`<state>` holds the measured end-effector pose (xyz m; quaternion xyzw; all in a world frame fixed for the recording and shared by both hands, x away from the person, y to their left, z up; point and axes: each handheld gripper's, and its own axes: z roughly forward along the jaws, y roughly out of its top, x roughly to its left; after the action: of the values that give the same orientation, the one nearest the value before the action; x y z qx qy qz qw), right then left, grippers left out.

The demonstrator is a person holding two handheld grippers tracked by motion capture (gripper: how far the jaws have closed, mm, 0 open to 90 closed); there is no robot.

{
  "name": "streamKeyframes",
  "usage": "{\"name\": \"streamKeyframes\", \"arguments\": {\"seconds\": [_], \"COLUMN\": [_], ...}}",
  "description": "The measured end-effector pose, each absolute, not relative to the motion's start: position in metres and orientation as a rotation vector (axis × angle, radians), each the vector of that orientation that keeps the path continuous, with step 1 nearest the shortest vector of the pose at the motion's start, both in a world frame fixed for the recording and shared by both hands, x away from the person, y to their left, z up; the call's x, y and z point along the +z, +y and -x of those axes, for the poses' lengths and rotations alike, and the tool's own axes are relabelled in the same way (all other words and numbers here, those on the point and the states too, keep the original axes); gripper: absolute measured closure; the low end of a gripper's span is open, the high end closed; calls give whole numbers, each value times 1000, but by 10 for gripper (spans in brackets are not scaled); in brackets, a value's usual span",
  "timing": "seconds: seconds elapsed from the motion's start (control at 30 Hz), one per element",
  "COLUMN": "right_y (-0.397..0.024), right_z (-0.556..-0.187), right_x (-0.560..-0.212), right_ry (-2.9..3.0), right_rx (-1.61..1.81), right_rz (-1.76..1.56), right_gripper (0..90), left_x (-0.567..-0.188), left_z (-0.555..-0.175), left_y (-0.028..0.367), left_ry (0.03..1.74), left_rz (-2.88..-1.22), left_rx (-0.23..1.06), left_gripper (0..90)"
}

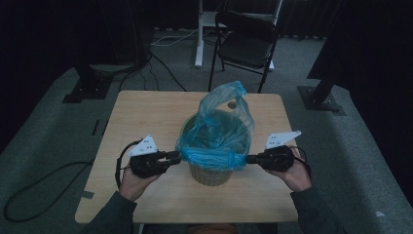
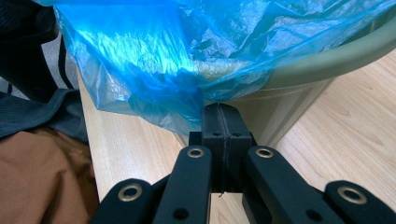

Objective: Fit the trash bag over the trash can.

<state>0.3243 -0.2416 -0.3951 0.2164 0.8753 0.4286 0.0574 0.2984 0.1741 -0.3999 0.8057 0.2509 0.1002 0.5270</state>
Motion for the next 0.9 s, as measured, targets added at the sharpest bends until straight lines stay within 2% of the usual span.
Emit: {"name": "streamKeyframes", "arguments": {"seconds": [0.23,0.47,0.53,0.63,0.77,0.9], "right_y": [-244,-241,-241,-242,-241,-239], "right_z": [-323,-323,-322,-321,-318,-317], "right_x": [-392,-393,-392,-391,-390,-390], "right_ry": [2632,2637,2637,2637,2640,2652], "right_rx": [1306,1307,1310,1315,1320,1313], "right_rz": [-663,-649,-647,-641,-634,-617], "right_gripper": [900,900,900,900,900,900], "left_x": [-383,-379,-381,-385,-391,-400], "left_z": [-299,-313,-312,-308,-300,-297], "left_y": [178,164,161,159,162,164], "left_ry": [590,552,553,548,529,526], "left_rz": [-1874,-1902,-1910,-1924,-1932,-1950], "left_rx": [268,196,190,194,177,173], "left_gripper": [628,553,556,638,836,886]}}
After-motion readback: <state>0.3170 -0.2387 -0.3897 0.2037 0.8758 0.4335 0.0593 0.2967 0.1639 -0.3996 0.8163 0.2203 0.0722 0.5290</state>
